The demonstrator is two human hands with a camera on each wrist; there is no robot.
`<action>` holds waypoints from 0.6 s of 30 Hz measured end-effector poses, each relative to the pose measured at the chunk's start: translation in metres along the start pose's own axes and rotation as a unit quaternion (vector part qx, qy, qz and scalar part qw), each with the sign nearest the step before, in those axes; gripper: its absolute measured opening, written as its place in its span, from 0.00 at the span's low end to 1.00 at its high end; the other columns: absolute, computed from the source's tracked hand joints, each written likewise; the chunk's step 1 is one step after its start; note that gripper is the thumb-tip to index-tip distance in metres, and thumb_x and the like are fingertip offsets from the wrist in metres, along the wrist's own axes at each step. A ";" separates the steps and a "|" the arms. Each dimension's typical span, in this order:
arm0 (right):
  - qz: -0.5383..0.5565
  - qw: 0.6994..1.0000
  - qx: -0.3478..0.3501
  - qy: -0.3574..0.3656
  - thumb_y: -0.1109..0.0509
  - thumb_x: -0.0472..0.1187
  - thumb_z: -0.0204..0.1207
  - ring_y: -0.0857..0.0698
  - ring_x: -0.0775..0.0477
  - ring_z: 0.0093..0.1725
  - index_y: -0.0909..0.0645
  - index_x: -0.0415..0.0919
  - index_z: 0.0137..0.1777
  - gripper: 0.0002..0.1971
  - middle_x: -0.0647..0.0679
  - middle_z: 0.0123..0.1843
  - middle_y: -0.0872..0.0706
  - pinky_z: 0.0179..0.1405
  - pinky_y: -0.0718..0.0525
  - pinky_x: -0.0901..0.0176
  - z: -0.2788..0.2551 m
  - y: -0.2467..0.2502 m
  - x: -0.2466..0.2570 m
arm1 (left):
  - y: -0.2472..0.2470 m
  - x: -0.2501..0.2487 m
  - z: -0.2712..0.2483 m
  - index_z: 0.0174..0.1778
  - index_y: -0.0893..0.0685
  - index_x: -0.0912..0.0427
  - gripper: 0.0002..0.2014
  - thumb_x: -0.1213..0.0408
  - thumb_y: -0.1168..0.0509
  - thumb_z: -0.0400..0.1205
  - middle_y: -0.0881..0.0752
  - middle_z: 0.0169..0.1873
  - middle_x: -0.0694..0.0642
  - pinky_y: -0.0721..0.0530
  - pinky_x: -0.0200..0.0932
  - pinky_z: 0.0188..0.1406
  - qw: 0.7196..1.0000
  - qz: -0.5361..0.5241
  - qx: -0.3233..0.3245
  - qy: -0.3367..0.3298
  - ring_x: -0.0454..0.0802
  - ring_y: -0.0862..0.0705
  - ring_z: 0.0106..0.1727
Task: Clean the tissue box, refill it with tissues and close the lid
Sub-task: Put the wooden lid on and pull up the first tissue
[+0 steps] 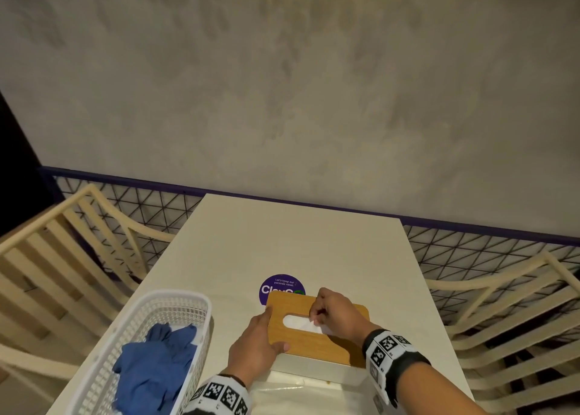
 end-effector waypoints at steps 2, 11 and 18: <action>0.028 1.000 0.010 -0.012 0.34 0.29 0.74 0.28 0.61 0.35 0.11 0.35 0.47 0.09 0.58 0.35 0.30 0.33 0.36 0.80 0.003 0.000 -0.003 | 0.005 -0.011 0.001 0.79 0.44 0.50 0.40 0.50 0.32 0.75 0.37 0.77 0.51 0.29 0.50 0.71 0.998 0.064 -0.022 -0.020 0.53 0.33 0.75; 0.041 0.998 0.022 -0.037 0.38 0.27 0.74 0.24 0.53 0.44 0.12 0.35 0.46 0.12 0.50 0.42 0.22 0.37 0.30 0.71 0.008 0.002 -0.010 | -0.009 -0.066 0.022 0.59 0.18 0.51 0.17 0.48 0.35 0.77 0.22 0.64 0.50 0.36 0.45 0.69 0.966 0.199 -0.059 -0.154 0.51 0.29 0.67; 0.088 0.994 0.024 -0.060 0.36 0.25 0.71 0.26 0.52 0.38 0.18 0.39 0.38 0.09 0.51 0.35 0.22 0.36 0.30 0.67 0.005 0.004 -0.011 | -0.009 -0.070 0.035 0.50 0.14 0.51 0.09 0.57 0.39 0.81 0.17 0.57 0.52 0.33 0.49 0.67 0.954 0.235 -0.064 -0.174 0.52 0.25 0.63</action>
Point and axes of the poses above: each hand's wrist, its own z-axis towards the middle knuckle, its own y-axis out of the back of the hand, x = y × z, the point moved 5 cm from there along z, towards the middle knuckle
